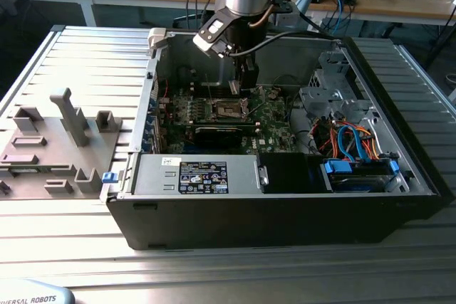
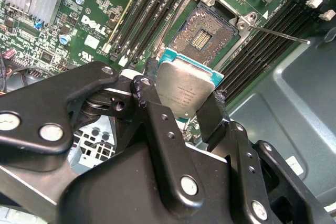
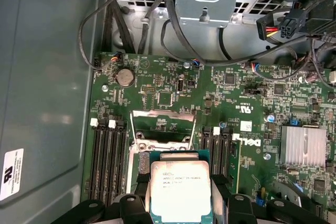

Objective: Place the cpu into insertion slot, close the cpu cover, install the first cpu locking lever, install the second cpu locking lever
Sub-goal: 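Place the cpu into insertion slot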

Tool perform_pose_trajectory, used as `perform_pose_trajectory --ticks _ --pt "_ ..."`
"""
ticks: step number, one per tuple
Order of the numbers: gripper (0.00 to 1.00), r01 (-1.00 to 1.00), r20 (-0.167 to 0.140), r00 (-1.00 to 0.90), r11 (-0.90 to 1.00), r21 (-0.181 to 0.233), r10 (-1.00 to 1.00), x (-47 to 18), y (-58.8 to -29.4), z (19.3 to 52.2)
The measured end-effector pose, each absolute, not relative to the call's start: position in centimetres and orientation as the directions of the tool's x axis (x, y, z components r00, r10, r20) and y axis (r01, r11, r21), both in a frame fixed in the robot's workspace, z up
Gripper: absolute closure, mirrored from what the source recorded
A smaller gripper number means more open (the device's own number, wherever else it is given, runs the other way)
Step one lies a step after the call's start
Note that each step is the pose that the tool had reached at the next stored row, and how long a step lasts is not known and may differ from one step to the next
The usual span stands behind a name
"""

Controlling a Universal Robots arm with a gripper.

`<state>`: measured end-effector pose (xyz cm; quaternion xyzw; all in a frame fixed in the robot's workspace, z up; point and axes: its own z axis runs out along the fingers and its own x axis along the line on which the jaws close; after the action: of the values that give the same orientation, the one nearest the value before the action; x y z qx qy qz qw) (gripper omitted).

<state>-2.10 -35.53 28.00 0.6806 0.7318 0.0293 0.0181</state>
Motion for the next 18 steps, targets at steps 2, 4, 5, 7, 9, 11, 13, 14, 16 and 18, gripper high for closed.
perform_pose_trajectory --ticks 2,4,5,7,9,11,13,14,16,18 --pt "0.46 0.995 0.013 -0.071 0.070 0.067 0.997 -2.10 -35.53 27.99" --pt "0.46 0.995 0.013 -0.068 0.067 0.068 0.998 -2.10 -35.53 27.99" --pt "0.46 0.995 0.013 -0.068 0.067 0.068 0.998 -2.10 -35.53 27.99" --pt "0.46 0.996 0.013 -0.066 0.065 0.068 0.998 -2.10 -35.53 27.99" --pt "0.46 0.996 0.013 -0.065 0.064 0.068 0.998 -2.10 -35.53 27.99" --pt "0.46 0.996 0.013 -0.063 0.062 0.067 0.998 -2.10 -35.53 27.99" --pt "0.46 0.996 0.013 -0.062 0.061 0.068 0.998 -2.10 -35.53 27.99" --pt "0.46 0.996 0.013 -0.061 0.060 0.067 0.998 -2.10 -35.53 27.99" --pt "0.46 0.996 0.013 -0.060 0.058 0.067 0.998 -2.10 -35.53 27.99" --pt "0.46 0.996 0.013 -0.057 0.056 0.068 0.998 -2.10 -35.53 27.99"
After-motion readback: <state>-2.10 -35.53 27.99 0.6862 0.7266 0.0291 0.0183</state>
